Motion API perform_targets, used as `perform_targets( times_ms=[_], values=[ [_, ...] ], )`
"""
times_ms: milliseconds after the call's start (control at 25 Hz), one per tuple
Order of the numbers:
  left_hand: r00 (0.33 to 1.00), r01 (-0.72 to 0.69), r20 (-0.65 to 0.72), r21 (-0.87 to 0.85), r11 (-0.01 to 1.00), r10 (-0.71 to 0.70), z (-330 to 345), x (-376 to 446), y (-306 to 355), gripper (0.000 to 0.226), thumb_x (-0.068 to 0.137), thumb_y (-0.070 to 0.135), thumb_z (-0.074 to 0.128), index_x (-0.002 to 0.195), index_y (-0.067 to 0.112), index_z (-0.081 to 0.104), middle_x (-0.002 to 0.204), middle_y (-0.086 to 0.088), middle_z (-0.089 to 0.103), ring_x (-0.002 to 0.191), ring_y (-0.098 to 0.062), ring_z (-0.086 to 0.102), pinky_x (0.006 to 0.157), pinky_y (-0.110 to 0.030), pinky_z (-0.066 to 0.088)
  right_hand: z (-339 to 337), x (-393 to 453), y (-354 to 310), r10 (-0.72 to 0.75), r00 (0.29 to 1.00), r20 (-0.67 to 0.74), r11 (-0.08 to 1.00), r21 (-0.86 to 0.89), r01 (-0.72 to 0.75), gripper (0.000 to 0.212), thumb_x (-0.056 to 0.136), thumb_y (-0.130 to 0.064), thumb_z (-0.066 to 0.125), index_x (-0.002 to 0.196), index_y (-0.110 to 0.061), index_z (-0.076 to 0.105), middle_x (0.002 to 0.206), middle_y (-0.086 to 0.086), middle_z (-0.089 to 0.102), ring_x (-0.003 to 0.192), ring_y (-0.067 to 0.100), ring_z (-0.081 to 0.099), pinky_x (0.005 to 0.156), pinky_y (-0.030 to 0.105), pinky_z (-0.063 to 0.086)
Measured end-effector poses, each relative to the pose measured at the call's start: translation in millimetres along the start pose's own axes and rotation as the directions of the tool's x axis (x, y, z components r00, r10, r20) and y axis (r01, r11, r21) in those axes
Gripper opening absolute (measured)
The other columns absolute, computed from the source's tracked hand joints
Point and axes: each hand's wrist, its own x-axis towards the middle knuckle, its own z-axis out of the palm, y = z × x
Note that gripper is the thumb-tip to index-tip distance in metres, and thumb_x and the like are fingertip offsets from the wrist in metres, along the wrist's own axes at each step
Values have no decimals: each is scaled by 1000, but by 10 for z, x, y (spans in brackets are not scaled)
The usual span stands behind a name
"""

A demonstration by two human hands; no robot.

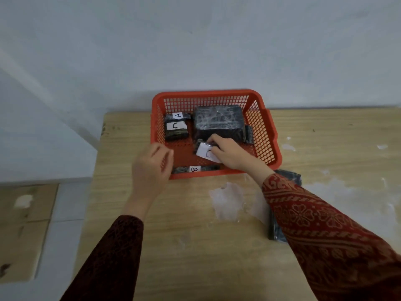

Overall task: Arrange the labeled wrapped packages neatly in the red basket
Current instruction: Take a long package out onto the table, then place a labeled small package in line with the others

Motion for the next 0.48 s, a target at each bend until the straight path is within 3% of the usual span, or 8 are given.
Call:
perform_targets(
  times_ms=[120,200,280,360,480],
  values=[
    [922,361,-107,-104,927,-372,121,163,6,23,98,17,43,97,3,62,97,-12,58,85,-23,54,68,-38,48,225,227,-271,-21,999,40,995,98,17,21,95,-17,46,115,-11,51,93,13,64,70,18,55,57,29,41],
    [848,492,-104,-209,845,-519,212,205,47,25,99,15,38,111,4,57,110,-14,56,92,-22,55,71,-30,45,371,350,-358,-37,998,55,998,47,35,30,94,-14,50,123,-7,52,113,16,62,95,25,59,79,33,47],
    [817,542,-62,-257,800,-574,270,203,47,30,100,17,34,123,6,50,118,-12,57,98,-20,56,73,-25,42,462,444,-379,-36,997,62,999,-38,38,35,93,-9,51,128,-5,52,123,18,58,113,29,55,93,33,43],
    [803,570,-24,-257,780,-595,299,198,15,34,101,22,31,128,8,46,118,-9,59,99,-21,57,75,-30,46,482,504,-365,-42,998,50,995,-90,46,36,94,-11,50,129,-6,52,125,17,58,116,31,54,97,36,44],
    [792,598,4,-198,776,-610,333,201,-26,33,102,26,28,118,8,50,102,-5,60,87,-22,58,65,-32,44,495,514,-341,-131,986,101,934,-321,157,51,89,-31,61,133,-8,50,126,14,54,117,30,48,97,42,45]
  ],
)
